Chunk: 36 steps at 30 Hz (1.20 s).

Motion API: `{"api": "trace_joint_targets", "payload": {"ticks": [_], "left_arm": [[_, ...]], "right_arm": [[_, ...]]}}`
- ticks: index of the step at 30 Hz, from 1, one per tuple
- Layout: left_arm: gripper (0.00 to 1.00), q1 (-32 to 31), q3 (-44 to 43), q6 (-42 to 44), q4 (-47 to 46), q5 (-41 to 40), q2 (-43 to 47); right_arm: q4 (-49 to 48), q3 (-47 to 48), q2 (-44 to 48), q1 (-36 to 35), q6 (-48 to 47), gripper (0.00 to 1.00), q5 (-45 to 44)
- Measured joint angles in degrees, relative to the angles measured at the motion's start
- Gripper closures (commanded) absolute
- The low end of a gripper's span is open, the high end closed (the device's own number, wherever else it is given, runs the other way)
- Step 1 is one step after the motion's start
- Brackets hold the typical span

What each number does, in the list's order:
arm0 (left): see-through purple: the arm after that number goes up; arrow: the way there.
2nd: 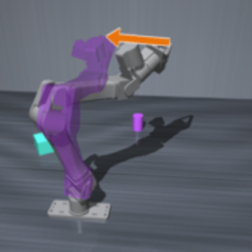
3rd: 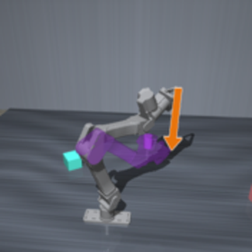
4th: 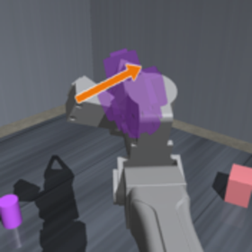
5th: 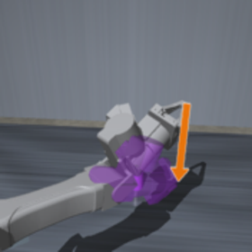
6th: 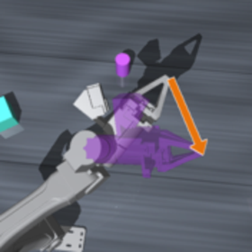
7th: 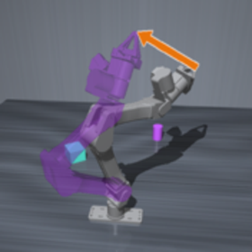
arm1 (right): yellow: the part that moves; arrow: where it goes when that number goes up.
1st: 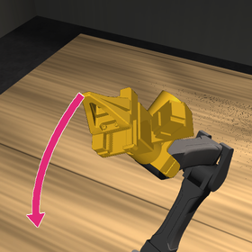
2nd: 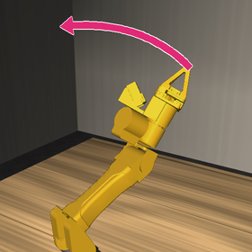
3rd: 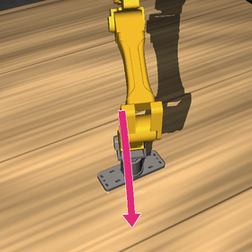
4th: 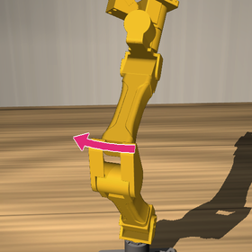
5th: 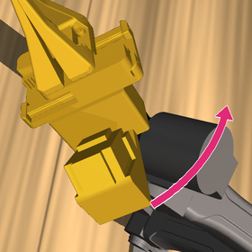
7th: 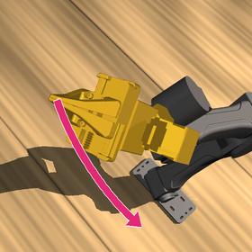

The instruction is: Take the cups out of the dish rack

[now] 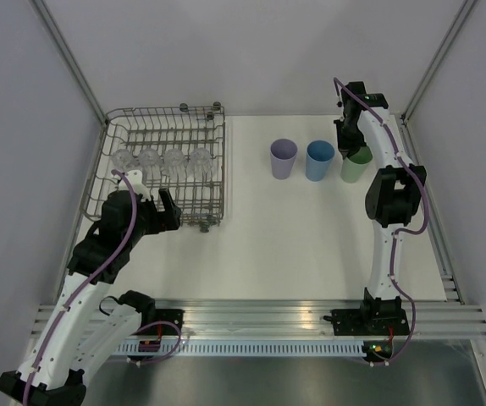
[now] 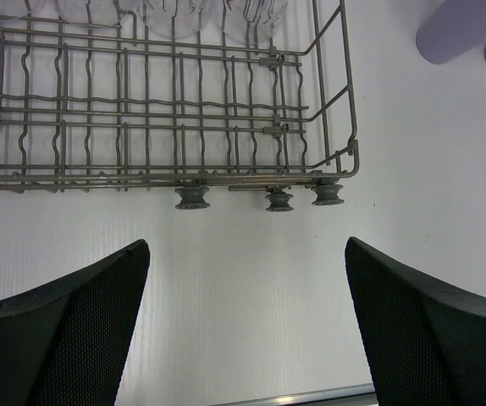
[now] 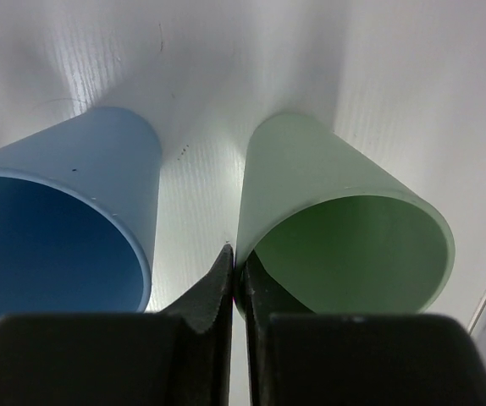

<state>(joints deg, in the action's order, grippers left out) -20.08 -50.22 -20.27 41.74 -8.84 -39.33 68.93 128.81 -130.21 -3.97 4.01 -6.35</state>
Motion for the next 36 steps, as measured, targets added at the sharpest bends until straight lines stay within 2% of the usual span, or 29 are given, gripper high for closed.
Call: {"api": "trace_joint_targets", "payload": {"ticks": [6, 15, 18, 20, 21, 29, 36], "left_arm": [[0.0, 0.0, 0.0, 0.0, 0.0, 0.02, 0.0], [0.0, 0.0, 0.26, 0.0, -0.11, 0.02, 0.0], [0.0, 0.0, 0.44, 0.0, -0.11, 0.02, -0.04], [0.0, 0.0, 0.46, 0.0, -0.11, 0.0, -0.26], [0.0, 0.0, 0.46, 0.0, -0.13, -0.02, -0.42], [0.0, 0.0, -0.5, -0.02, 0.5, -2.47, -4.59], [0.0, 0.0, -7.65, -2.29, 2.91, -9.27, -10.38]], "right_arm": [[0.35, 0.0, 0.02, -0.28, 0.04, 0.72, -0.17], [0.55, -0.02, 1.01, -0.31, 0.09, 0.64, -1.29], [0.57, -0.02, 3.06, -0.31, 0.17, 0.52, -1.36], [0.55, -0.02, 5.16, -0.31, 0.46, 0.33, -1.42], [0.52, -0.04, 6.54, -0.31, 0.55, 0.03, -1.49], [-2.08, -4.42, 21.86, -0.31, 0.85, 0.02, -0.7], [-13.18, -21.31, 40.57, -2.03, 3.54, 0.02, 5.84]]}}
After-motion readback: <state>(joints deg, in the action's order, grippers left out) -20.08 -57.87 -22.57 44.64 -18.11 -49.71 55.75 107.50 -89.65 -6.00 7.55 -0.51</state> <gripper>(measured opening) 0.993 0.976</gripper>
